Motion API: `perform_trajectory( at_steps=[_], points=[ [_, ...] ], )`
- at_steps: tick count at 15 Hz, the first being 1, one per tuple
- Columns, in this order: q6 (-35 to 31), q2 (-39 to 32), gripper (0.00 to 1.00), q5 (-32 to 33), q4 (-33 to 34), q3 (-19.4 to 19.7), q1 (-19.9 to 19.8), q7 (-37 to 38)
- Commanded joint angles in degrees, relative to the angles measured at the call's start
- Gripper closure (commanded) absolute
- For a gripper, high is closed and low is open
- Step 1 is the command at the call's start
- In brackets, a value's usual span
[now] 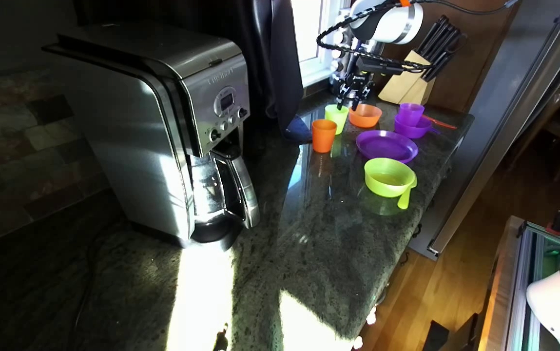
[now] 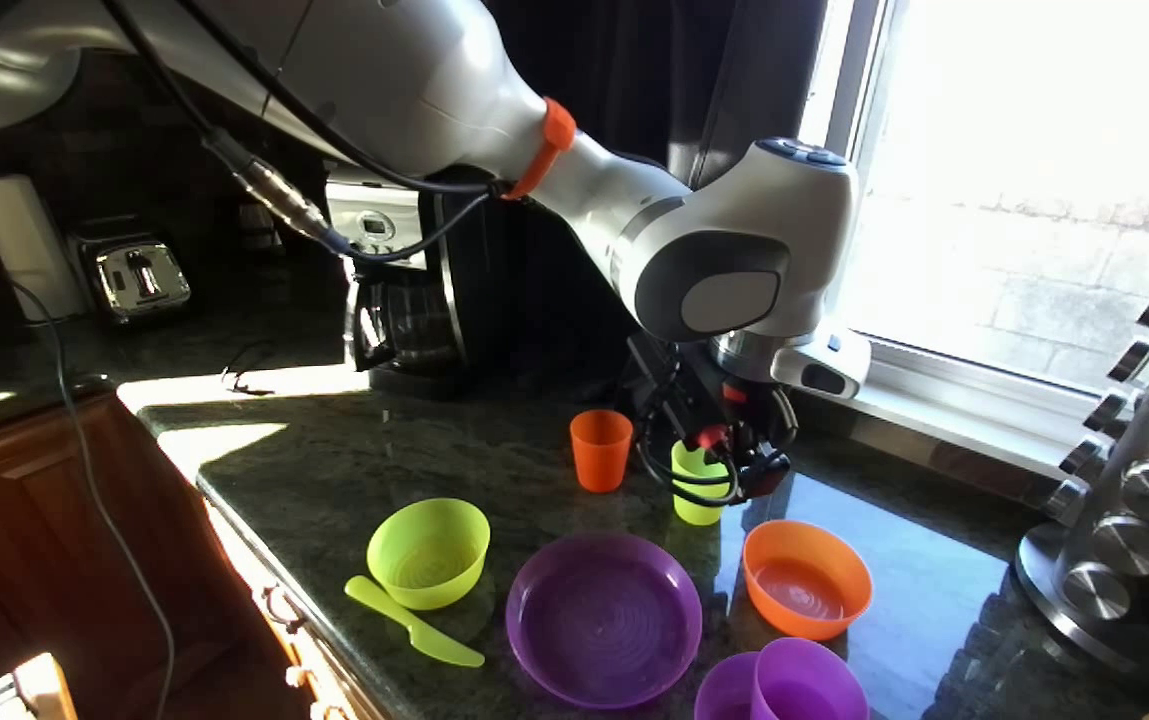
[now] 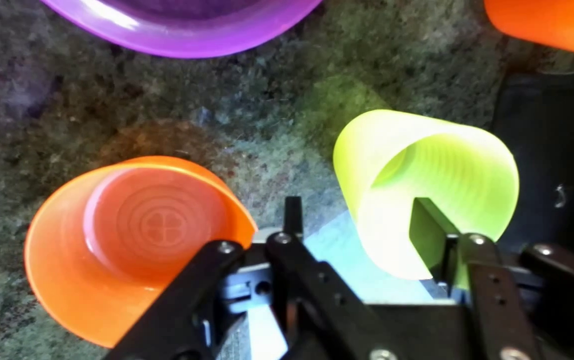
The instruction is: Put the cups in their matching bowls
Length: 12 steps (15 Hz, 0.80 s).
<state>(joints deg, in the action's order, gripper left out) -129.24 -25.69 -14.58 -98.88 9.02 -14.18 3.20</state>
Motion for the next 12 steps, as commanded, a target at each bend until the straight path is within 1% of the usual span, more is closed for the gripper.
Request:
perform_trajectory(
  at_steps=[1, 3, 4, 5, 8, 12],
  points=[
    [0.7, -1.8, 0.73, 0.3, 1.9, -0.3, -0.2, 1.0],
    [1.1, -1.2, 0.87, 0.0, 1.6, -0.5, -0.5, 0.5],
    [1.6, -0.9, 0.95, -0.3, 1.6, -0.6, -0.6, 0.1],
    [1.8, -0.8, 1.0, -0.3, 1.7, -0.7, -0.7, 0.0],
    [2.0, -0.4, 1.0, -0.2, 1.5, -0.6, -0.7, 0.0],
    [3.3, 4.6, 0.99, 0.0, -1.6, -0.5, -0.9, -2.0]
  ],
)
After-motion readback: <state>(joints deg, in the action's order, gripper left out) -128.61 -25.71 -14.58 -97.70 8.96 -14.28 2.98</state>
